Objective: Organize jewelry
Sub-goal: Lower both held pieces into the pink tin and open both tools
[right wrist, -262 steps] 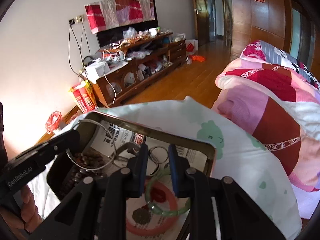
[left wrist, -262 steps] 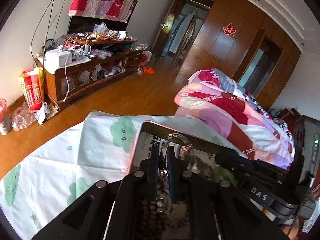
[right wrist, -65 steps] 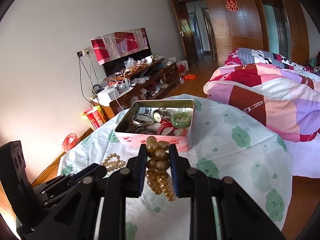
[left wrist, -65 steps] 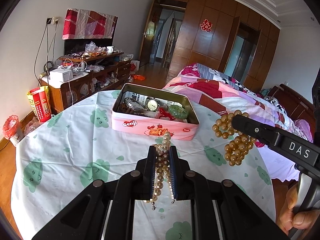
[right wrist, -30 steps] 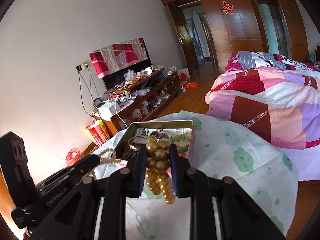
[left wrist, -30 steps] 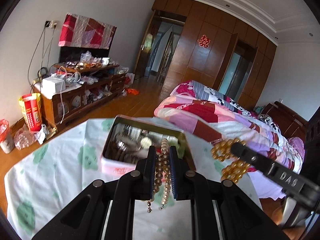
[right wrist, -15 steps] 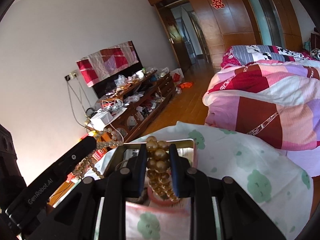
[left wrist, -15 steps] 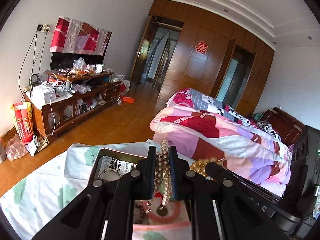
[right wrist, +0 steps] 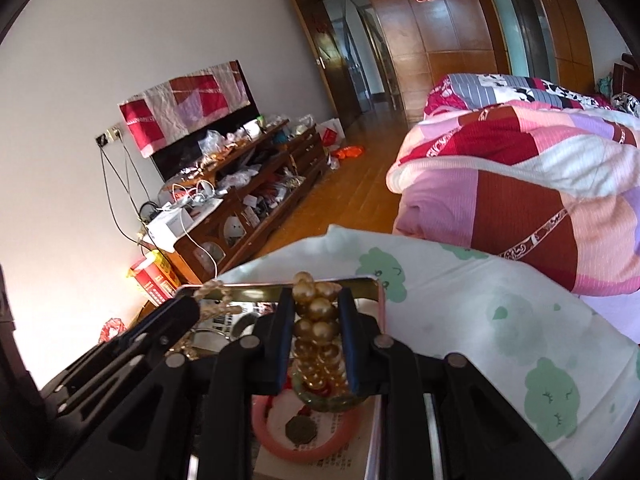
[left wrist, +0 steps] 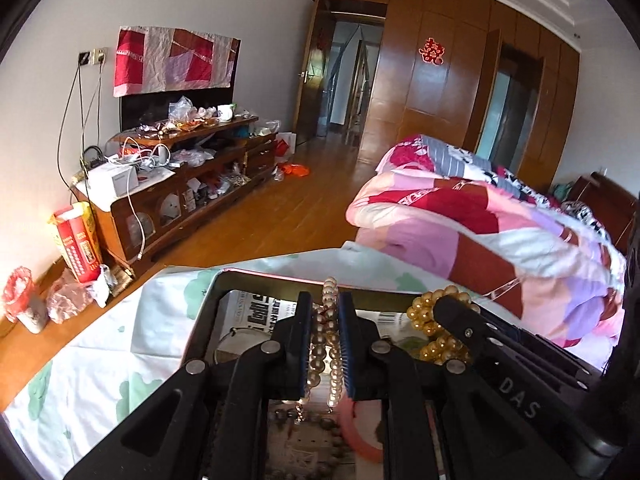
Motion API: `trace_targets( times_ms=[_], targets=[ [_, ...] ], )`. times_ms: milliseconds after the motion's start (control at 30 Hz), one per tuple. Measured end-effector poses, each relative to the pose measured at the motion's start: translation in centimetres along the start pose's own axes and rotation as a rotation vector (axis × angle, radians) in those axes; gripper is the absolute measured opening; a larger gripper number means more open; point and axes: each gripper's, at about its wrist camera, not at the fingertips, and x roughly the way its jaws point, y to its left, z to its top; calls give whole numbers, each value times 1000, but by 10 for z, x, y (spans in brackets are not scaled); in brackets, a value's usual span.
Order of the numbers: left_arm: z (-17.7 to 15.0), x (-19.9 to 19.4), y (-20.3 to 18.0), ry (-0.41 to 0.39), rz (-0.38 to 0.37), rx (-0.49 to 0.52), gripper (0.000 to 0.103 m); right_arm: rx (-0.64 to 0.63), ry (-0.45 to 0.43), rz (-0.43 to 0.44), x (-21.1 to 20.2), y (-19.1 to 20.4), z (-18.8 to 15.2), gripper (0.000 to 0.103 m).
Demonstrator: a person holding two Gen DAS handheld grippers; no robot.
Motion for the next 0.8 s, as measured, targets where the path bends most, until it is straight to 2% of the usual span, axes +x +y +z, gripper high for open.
trace_targets(
  times_ms=[300, 667, 700, 733, 800],
  targets=[
    [-9, 16, -1, 51, 58, 31, 12, -26, 32, -35, 15, -2, -8, 25],
    [-17, 28, 1, 98, 153, 64, 12, -91, 28, -77, 23, 1, -12, 25],
    [-18, 30, 1, 106, 158, 62, 11, -97, 27, -78, 23, 2, -12, 25],
    [-18, 31, 2, 113, 163, 64, 0, -102, 27, -79, 24, 3, -13, 25],
    [-19, 32, 2, 120, 173, 65, 0, -107, 32, -71, 25, 5, -14, 25]
  ],
)
